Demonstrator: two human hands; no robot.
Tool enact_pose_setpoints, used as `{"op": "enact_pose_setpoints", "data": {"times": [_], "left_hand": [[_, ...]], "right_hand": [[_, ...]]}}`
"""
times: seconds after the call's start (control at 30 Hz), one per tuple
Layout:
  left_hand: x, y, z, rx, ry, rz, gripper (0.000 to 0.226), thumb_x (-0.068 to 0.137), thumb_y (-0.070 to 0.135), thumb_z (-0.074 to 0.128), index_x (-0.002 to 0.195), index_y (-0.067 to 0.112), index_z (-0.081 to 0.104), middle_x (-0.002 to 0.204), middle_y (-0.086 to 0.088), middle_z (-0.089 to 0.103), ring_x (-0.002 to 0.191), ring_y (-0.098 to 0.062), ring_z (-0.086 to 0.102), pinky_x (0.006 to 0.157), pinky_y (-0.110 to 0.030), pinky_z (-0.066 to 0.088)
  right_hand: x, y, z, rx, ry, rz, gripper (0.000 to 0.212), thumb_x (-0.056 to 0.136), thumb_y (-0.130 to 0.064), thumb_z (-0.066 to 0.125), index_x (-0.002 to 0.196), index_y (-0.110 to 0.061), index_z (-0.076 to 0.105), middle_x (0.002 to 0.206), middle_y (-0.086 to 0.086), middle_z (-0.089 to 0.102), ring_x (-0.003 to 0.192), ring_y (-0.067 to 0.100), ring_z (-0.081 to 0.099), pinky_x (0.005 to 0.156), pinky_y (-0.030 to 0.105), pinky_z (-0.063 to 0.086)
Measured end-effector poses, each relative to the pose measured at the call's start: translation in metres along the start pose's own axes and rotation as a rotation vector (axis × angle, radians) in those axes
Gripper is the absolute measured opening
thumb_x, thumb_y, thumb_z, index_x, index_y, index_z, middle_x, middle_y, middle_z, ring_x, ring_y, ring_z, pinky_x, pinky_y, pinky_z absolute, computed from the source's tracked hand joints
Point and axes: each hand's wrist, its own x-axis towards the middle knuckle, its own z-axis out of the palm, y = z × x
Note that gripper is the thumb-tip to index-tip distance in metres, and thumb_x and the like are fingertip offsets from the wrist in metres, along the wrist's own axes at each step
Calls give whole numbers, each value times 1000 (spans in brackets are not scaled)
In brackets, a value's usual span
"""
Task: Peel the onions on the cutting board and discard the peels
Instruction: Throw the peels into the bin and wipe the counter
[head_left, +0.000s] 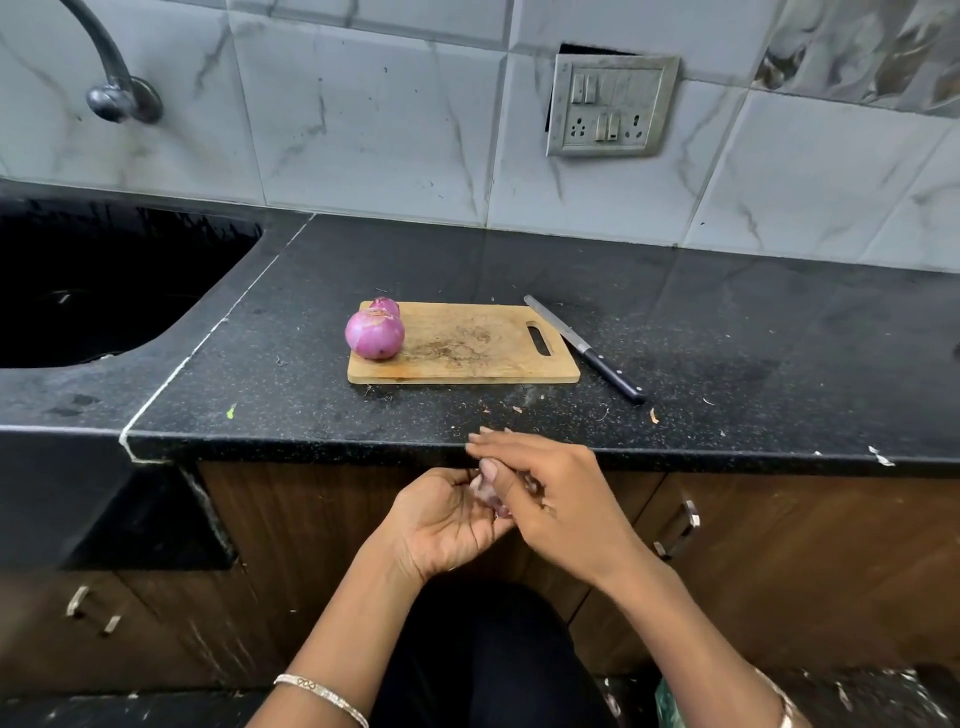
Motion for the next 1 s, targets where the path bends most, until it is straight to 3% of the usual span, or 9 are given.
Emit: {"op": "enact_pose_setpoints", "data": {"times": [0.07, 0.2, 0.3, 0.4, 0.53, 0.67, 0.73, 0.87, 1.0], "left_hand": [[2, 0, 0, 39, 20, -30, 48, 96, 12, 35, 101, -25, 64, 104, -41, 66, 82, -51, 73, 74, -62, 59], [2, 1, -3, 40, 46, -99, 53, 99, 12, 31, 127, -29, 50, 134, -44, 52, 119, -56, 57, 112, -53, 41], [2, 1, -2, 8, 63, -113, 53, 101, 12, 29, 134, -27, 44, 142, -42, 47, 132, -52, 45, 120, -51, 28], [4, -2, 0, 36, 74, -110, 53, 101, 13, 29, 134, -26, 44, 141, -42, 47, 133, -52, 45, 120, -51, 28], [4, -6, 4, 90, 57, -92, 54, 100, 13, 30, 134, -26, 46, 141, -41, 48, 133, -52, 46, 120, -51, 28], [2, -8, 7, 137, 44, -52, 52, 97, 11, 34, 129, -27, 50, 137, -42, 52, 123, -53, 56, 115, -52, 38], [2, -8, 6, 149, 42, -30, 51, 101, 13, 32, 120, -27, 56, 129, -41, 58, 106, -53, 67, 101, -55, 52], [5, -9, 4, 135, 38, -11, 50, 104, 14, 32, 102, -23, 65, 109, -37, 67, 86, -46, 74, 73, -58, 60], [4, -7, 2, 116, 47, 10, 45, 103, 13, 33, 103, -20, 64, 106, -34, 67, 91, -44, 72, 76, -59, 58]], "right_hand": [[-5, 0, -5, 66, 97, 32, 24, 100, -18, 61, 120, -19, 75, 123, -10, 71, 123, -5, 58, 109, 18, 42], [-3, 17, -35, -58, 376, 198, 23, 101, -19, 59, 117, -18, 76, 117, -12, 72, 111, -4, 62, 96, 9, 43], [-4, 45, -60, -281, 553, 411, 26, 102, -18, 54, 119, -10, 73, 119, 3, 72, 112, 16, 65, 94, 24, 46], [-6, 67, -68, -491, 386, 608, 38, 107, -26, 44, 127, -3, 66, 132, 14, 65, 126, 32, 58, 102, 40, 44], [-11, 60, -51, -633, 252, 545, 54, 109, -33, 28, 127, 2, 65, 136, 21, 61, 133, 32, 53, 114, 40, 36], [-16, 31, -18, -753, 254, 518, 62, 109, -37, 20, 129, 2, 64, 132, 21, 64, 126, 31, 61, 110, 42, 47], [-11, 21, -6, -727, 224, 456, 59, 109, -37, 23, 130, 1, 64, 133, 19, 64, 126, 30, 61, 111, 40, 46], [14, 15, 1, -607, 108, 330, 52, 110, -36, 28, 144, -4, 52, 146, 14, 55, 138, 25, 50, 118, 34, 34], [29, 13, 8, -538, 97, 231, 48, 110, -34, 32, 143, -8, 54, 147, 9, 55, 139, 20, 49, 117, 31, 32]]}}
